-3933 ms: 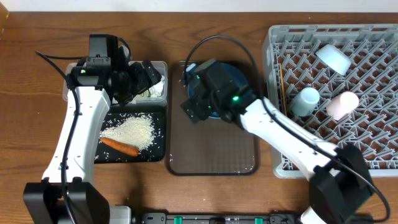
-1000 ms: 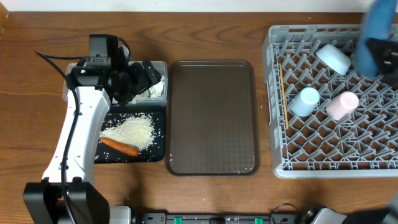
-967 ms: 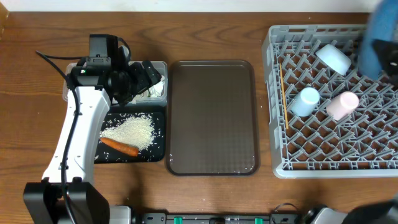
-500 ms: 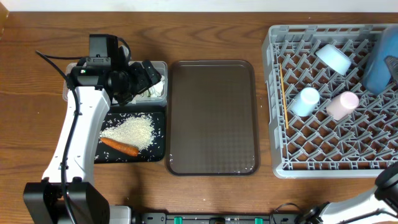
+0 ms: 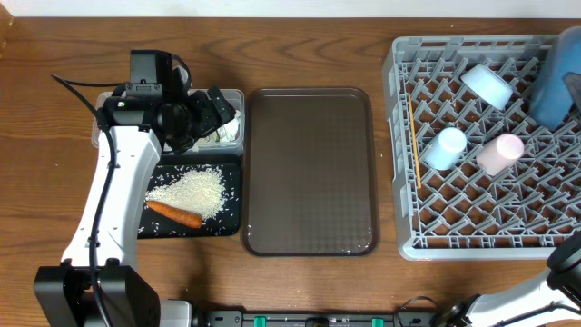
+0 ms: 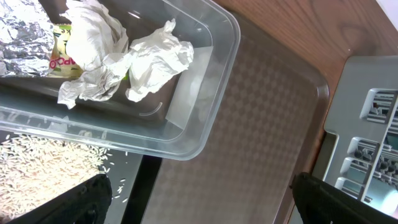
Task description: Sort waste into correct bins and load items into the dishwasher rack
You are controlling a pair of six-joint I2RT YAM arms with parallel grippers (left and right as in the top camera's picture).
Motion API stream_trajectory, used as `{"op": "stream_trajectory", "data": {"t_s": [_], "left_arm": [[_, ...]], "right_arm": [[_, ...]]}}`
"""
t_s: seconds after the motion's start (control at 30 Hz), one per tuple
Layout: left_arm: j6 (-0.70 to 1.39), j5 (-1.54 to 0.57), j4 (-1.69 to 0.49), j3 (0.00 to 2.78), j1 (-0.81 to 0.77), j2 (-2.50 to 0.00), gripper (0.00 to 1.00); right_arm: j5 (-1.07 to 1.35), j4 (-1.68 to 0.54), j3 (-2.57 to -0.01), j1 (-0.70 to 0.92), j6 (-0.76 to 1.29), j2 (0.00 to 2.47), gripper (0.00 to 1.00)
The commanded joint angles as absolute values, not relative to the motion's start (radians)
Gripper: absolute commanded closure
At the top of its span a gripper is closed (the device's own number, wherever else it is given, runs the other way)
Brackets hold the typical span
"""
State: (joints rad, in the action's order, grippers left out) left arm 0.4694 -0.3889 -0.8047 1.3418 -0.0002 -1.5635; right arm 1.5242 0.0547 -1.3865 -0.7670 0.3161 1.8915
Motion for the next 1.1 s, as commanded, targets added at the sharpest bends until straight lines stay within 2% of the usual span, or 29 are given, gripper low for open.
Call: {"op": "stream_trajectory", "data": {"t_s": [0.0,0.77,1.07], "left_arm": [[0.453,-0.383,-0.807,1.342,0.006,-1.565,0.05],[0.453,-0.383,-0.807,1.342,0.006,-1.565,0.05],[0.453,-0.383,-0.807,1.342,0.006,-1.565,0.05]], "right_arm": [[1.528,0.061,-1.397,-0.702,0.339,1.897,0.99],[1.537,0.039,-1.366,-0.579,0.308,1.897,0.99],[1.553,-0.089,-1.365,-0.609,0.267,1.897,0.99]]}}
